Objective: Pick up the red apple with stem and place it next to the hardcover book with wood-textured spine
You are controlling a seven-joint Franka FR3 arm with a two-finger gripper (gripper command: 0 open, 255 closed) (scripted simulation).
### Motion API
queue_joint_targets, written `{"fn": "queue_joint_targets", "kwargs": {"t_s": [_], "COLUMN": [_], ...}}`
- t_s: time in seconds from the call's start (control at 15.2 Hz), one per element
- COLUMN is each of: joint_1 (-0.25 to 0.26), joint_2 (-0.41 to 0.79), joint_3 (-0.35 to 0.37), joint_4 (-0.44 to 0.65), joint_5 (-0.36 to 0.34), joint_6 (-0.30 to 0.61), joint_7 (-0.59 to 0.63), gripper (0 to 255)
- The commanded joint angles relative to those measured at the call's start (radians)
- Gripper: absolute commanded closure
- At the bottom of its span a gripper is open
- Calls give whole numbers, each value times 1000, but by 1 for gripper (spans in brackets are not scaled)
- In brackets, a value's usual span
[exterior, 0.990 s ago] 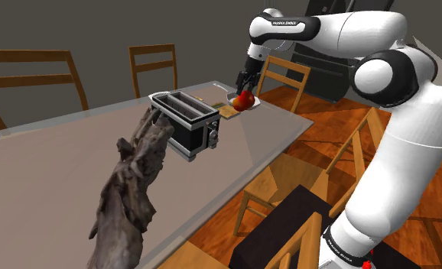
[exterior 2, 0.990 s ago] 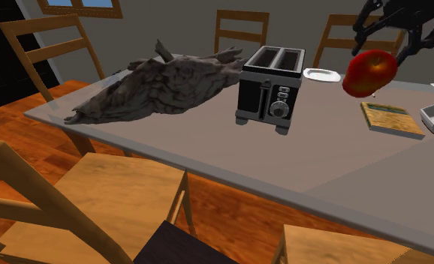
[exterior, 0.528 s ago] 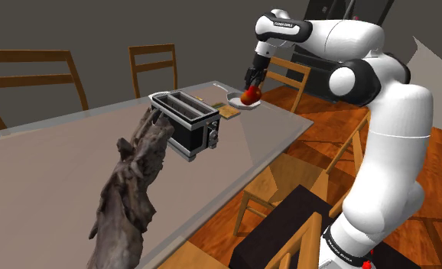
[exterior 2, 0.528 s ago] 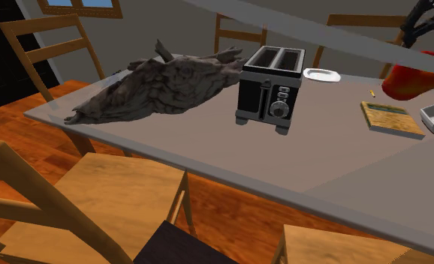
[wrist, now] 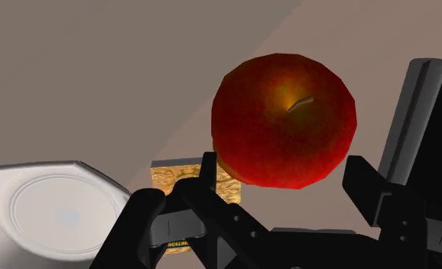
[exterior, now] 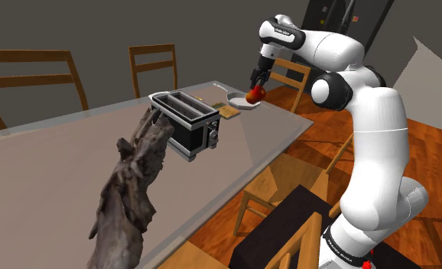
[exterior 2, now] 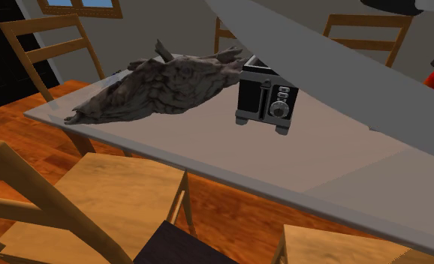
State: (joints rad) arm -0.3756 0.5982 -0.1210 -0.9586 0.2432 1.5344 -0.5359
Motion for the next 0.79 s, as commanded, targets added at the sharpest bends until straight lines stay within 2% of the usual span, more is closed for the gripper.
{"fn": "queue_joint_targets", "kwargs": {"t_s": [0.0,0.73], "joint_1": [1,16], "joint_2": [-4,-37], "joint_3": [-1,-2], "joint_4": [-35,-237], "joint_5": [0,1], "joint_6": [31,196], "joint_7": [-8,-37], "gripper": [255,255]}}
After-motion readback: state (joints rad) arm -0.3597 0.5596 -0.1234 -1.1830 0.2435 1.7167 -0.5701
